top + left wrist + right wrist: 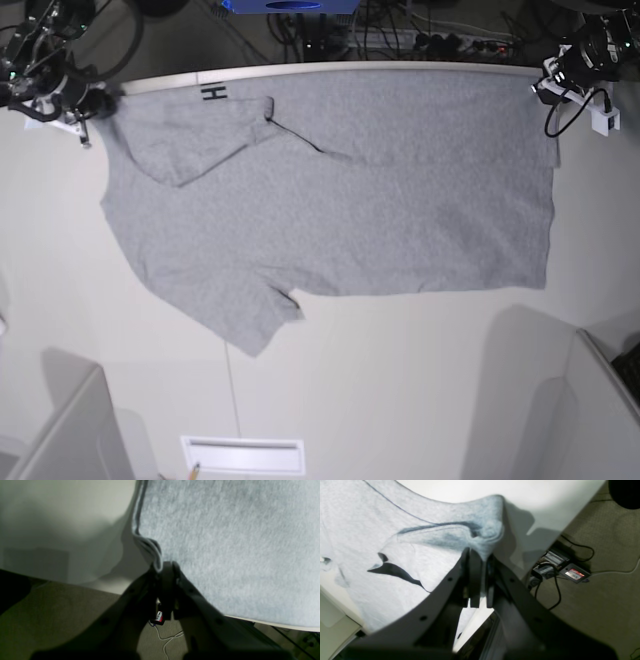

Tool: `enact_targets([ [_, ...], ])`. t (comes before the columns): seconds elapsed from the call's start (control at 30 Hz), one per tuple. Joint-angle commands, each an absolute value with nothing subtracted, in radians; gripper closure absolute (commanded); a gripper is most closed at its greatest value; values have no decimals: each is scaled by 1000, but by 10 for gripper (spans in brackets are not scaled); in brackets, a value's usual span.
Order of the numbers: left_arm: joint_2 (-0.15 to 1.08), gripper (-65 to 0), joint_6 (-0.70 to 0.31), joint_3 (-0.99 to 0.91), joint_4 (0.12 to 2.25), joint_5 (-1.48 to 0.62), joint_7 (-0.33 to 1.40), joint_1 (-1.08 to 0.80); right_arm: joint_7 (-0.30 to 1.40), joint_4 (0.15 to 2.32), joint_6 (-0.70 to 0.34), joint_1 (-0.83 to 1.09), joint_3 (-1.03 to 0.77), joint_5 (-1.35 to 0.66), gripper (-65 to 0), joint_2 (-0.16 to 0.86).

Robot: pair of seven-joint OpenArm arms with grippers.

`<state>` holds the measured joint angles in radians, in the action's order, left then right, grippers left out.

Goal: Fold the T-shirt properly
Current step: 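Open both grippers and release the shirt edge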

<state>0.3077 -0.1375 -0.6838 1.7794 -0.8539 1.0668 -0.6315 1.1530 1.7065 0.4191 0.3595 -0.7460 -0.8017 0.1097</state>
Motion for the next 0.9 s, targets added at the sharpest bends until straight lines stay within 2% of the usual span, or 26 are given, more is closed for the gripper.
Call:
enact_targets([
  [0.0,323,0,-136,-696,1791,-858,1059,-636,1145,1724,415,364,-753,-802,0,122],
  [0.27,325,0,-136,-697,1790,-858,1058,-634,1187,1725,415,369,-757,-802,0,122],
  [0.3,323,0,-136,-699,1788,-857,1058,-634,1187,1727,415,369,-757,-802,-23,122],
  [0.37,321,0,-136,-699,1787,-857,1053,-634,1185,1727,415,367,-757,-802,-210,122],
  [0.43,321,-142,-136,-702,1788,-857,1053,-634,1176,1745,415,367,-757,-802,-387,122],
  [0.47,318,-207,-136,-716,1790,-857,1053,-634,1159,1773,415,372,-757,-802,-456,122],
  [0.5,317,-267,-136,-736,1793,-857,1053,-634,1141,1810,415,387,-757,-802,-492,122],
  [0.57,300,-337,-136,-791,1793,-858,1056,-621,1099,1873,415,407,-759,-802,-500,122],
  [0.6,292,-346,-136,-826,1793,-858,1058,-608,1081,1893,415,410,-759,-802,-500,122],
  [0.73,286,-342,-136,-957,1816,-865,1059,-559,1038,1928,406,381,-746,-802,-500,133],
  [0.87,292,-341,-136,-1012,1908,-954,1059,-510,1033,1919,269,271,-727,-785,-486,165],
])
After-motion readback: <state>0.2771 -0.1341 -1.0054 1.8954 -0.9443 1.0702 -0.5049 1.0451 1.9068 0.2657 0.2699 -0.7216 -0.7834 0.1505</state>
